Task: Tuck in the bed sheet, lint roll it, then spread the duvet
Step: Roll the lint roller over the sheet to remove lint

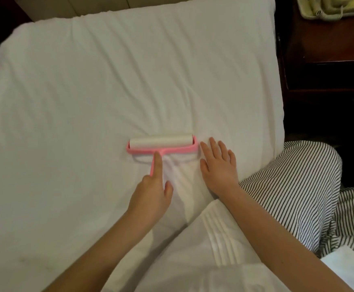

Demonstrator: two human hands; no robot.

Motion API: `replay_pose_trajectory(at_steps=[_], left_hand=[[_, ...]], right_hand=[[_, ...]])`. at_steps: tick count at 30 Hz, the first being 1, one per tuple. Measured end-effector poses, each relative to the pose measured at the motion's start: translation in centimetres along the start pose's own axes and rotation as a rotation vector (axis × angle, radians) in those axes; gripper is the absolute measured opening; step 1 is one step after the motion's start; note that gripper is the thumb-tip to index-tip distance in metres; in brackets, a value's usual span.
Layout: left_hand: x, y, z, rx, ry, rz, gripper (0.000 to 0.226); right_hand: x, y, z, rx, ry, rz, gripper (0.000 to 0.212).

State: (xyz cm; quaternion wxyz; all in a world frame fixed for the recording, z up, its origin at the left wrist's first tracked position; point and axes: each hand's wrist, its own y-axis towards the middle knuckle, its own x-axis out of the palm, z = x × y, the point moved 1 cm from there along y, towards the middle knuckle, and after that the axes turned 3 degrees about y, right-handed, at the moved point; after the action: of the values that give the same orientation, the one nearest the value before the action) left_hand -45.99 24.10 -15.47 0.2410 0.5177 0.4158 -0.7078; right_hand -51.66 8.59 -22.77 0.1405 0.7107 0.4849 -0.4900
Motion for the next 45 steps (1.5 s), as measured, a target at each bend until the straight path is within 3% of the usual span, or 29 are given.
replay_pose_trajectory(at_steps=[8,13,19,24,28,33,37,45], left_hand=[[-3.1,15.4,2.0,-0.029,-0.192,0.161,0.068],[-2.1,9.6,1.7,-0.030,-0.113,0.145,0.067],[0.4,-0.7,0.8,-0.040,0.007,-0.009,0.069],[-1.0,7.2,1.6,-0.042,-0.067,0.132,0.068],[-4.3,14.3,3.2,-0.010,-0.120,0.147,0.063],[-8.4,9.7,1.5,0.034,0.053,0.159,0.057],[-5.7,3.9,-1.7,-0.014,0.175,0.012,0.058],[-5.0,14.6,0.4,-0.034,-0.010,0.111,0.061]], right_hand=[[0.1,-0.1,0.3,-0.005,0.001,0.008,0.052],[0.1,0.2,0.2,0.021,0.017,0.024,0.052],[0.2,0.3,0.2,0.028,0.028,0.034,0.052],[0.0,0.1,0.5,0.053,0.033,0.011,0.052],[0.0,0.1,0.3,0.054,0.037,0.011,0.052],[0.0,0.6,0.2,0.067,0.053,0.018,0.052],[0.3,0.9,0.0,0.070,0.065,0.034,0.053],[0.4,1.3,0.1,0.069,0.048,0.034,0.052]])
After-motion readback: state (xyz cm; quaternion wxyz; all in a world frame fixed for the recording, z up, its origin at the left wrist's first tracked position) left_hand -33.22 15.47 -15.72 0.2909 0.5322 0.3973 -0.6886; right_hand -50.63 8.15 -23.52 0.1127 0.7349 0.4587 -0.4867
